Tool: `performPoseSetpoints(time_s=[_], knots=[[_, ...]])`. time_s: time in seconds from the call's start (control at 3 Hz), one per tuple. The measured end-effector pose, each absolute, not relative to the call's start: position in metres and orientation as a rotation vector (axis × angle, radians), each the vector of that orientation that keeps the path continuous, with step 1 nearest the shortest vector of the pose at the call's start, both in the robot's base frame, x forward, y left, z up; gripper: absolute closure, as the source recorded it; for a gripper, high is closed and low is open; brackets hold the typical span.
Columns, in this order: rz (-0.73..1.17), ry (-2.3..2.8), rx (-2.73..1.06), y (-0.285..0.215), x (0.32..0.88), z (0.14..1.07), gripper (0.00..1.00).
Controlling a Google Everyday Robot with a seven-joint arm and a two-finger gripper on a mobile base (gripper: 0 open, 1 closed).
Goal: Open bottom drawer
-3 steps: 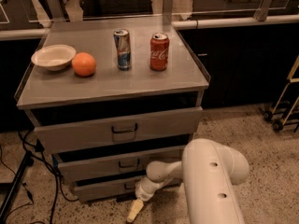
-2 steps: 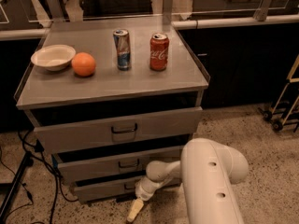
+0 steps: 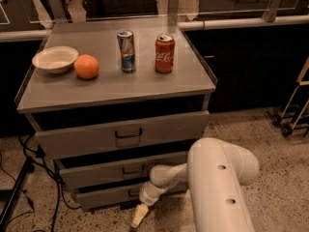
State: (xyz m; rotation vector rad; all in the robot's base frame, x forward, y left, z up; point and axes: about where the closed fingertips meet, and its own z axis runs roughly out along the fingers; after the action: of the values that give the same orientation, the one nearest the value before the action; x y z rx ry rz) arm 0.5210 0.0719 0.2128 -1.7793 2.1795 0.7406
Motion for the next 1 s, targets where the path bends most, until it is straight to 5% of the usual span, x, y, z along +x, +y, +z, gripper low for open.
performPoseSetpoints(time_s=[1.0], knots=[[0.788,2.202,-1.83,0.081,0.514,0.169,0.0]])
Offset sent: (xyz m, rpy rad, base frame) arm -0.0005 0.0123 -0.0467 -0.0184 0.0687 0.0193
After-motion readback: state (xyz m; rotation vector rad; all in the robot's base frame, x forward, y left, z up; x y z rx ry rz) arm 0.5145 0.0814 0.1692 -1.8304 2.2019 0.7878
